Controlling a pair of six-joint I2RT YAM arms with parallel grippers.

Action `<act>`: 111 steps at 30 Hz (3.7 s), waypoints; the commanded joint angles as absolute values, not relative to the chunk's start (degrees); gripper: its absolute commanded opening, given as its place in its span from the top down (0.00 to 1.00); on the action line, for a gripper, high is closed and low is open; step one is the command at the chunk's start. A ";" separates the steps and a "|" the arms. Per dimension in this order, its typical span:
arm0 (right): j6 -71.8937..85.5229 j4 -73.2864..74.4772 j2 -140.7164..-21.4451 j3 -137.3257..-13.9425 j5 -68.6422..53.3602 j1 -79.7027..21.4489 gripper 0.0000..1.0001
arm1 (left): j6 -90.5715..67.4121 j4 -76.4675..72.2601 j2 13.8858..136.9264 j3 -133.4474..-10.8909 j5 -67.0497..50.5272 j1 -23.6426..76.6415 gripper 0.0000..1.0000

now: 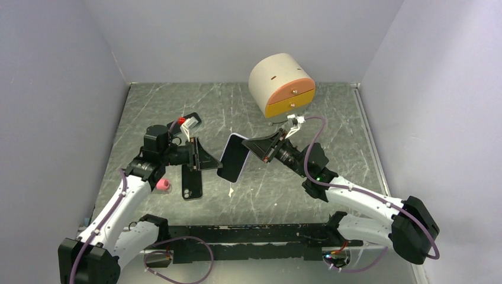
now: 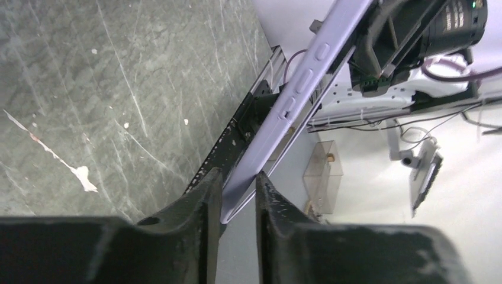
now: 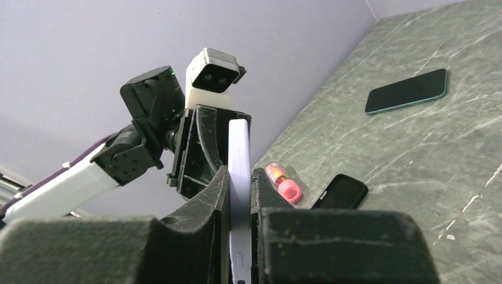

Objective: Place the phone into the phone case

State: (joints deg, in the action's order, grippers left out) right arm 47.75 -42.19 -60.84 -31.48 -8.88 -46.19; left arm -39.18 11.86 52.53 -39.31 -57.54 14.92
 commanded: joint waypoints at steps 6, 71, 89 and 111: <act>49.11 -49.35 -61.38 -31.70 -7.04 -45.97 1.00 | -34.21 16.49 52.23 -42.83 -54.33 15.89 0.97; 27.91 -0.26 -95.02 -59.24 -15.38 -37.47 0.50 | -20.91 36.43 42.46 -49.92 -26.83 15.91 0.06; 34.96 -8.88 -99.96 -54.01 -19.01 -45.25 0.86 | -20.74 37.61 42.45 -50.43 -23.09 15.90 0.06; 33.39 -6.71 -97.14 -51.94 -14.80 -45.67 0.89 | -24.36 41.84 46.96 -51.86 -11.61 15.91 0.06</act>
